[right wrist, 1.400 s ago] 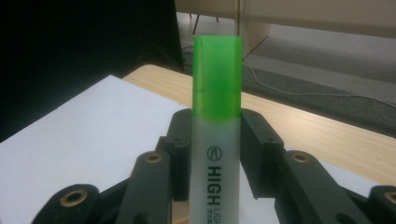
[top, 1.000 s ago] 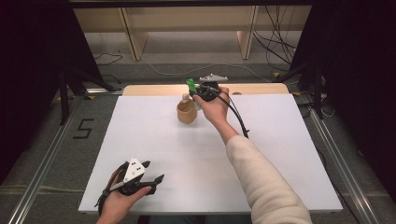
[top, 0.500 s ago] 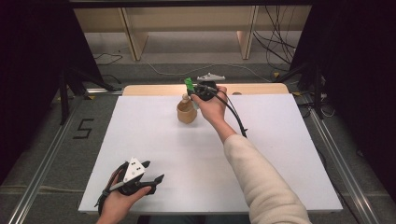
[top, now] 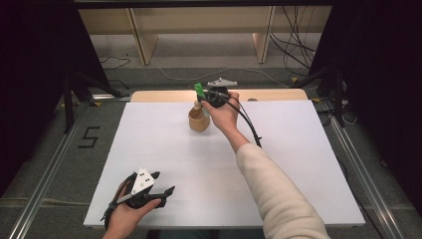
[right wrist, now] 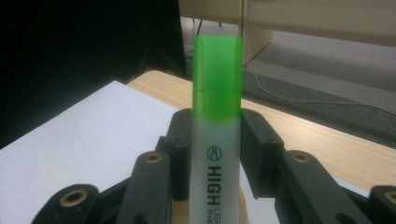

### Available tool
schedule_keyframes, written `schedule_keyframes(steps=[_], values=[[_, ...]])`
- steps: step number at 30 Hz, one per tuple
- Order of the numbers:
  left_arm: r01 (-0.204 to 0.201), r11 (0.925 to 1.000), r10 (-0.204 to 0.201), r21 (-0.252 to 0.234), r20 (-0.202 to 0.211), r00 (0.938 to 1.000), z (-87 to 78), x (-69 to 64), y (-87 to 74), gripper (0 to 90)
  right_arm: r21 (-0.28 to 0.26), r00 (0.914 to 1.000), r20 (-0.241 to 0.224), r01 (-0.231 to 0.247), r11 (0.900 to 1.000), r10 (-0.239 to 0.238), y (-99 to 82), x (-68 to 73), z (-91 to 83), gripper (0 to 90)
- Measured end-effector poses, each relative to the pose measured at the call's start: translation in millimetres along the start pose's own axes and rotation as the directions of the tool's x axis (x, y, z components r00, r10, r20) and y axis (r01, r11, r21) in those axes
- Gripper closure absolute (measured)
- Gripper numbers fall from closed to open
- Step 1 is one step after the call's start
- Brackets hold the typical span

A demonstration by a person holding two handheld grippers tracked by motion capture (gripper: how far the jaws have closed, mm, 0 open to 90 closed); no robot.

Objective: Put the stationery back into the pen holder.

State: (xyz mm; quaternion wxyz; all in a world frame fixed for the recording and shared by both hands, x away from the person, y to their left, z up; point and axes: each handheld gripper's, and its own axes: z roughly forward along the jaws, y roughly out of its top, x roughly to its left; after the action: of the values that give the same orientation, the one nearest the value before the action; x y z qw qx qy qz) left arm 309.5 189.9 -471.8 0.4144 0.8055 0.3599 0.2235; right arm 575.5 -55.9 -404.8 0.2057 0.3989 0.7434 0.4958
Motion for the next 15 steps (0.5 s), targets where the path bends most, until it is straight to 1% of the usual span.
schedule_keyframes(steps=[15], values=[[0.0,1.0,0.0,-0.001,0.001,1.0,-0.2,-0.1,0.0,29.2,-0.017,1.0,-0.008,-0.002,0.9999,0.002,0.1,2.2,5.3,66.7]])
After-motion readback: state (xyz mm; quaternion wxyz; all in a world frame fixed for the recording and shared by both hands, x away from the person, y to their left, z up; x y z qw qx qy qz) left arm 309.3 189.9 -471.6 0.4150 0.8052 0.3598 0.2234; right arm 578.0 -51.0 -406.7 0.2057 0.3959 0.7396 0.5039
